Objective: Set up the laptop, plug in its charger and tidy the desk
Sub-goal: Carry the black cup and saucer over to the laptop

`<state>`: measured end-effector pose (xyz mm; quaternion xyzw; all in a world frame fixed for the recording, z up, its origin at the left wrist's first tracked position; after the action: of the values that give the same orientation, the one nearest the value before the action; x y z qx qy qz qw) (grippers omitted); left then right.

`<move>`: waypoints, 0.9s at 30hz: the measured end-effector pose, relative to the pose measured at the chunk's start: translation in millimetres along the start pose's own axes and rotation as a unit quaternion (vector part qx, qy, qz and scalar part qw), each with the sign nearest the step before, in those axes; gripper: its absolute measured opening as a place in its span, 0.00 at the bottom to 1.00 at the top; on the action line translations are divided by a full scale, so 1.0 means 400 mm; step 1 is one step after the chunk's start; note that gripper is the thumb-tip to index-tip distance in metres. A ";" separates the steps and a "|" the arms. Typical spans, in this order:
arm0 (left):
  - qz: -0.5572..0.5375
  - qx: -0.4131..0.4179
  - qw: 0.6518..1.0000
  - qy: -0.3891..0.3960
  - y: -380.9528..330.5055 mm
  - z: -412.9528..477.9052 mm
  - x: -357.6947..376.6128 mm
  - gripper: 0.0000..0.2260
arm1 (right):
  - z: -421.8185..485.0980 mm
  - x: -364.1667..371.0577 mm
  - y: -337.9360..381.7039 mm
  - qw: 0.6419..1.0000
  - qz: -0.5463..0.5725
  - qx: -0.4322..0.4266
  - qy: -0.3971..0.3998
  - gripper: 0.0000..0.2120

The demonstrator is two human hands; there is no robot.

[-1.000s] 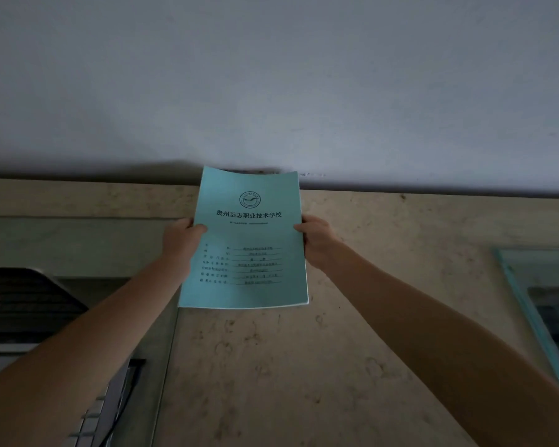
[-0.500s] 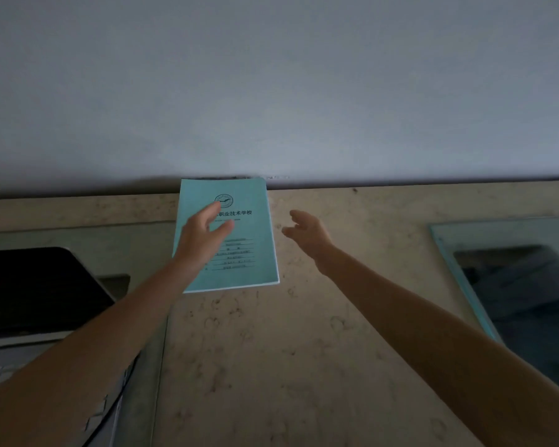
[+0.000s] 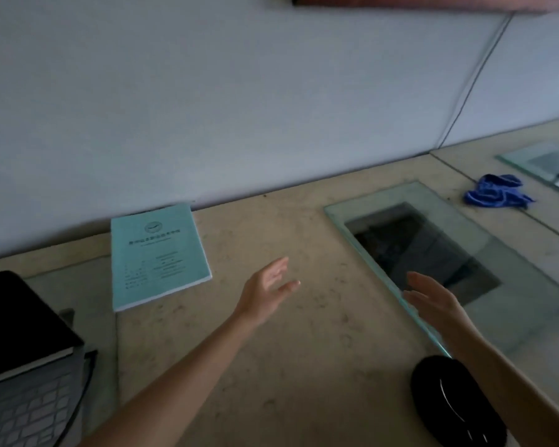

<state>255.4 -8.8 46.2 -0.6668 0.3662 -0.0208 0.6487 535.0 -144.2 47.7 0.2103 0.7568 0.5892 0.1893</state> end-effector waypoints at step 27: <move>0.086 -0.040 0.962 0.257 -0.045 -0.054 0.772 0.22 | -0.298 -0.360 -0.403 0.970 0.068 0.113 -0.205 0.15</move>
<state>478.4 -188.3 -72.8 -0.6304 0.5772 -0.1215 0.5047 576.6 -354.2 -75.6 0.3977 0.7473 0.4561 0.2747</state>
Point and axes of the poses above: each hand's wrist, its own z-axis towards the middle knuckle, its own x-axis out of the palm, y = z × x, the point moved 5 cm from there along z, towards the middle knuckle, and after that the axes turned 14 degrees about z, right-handed, at the moved point
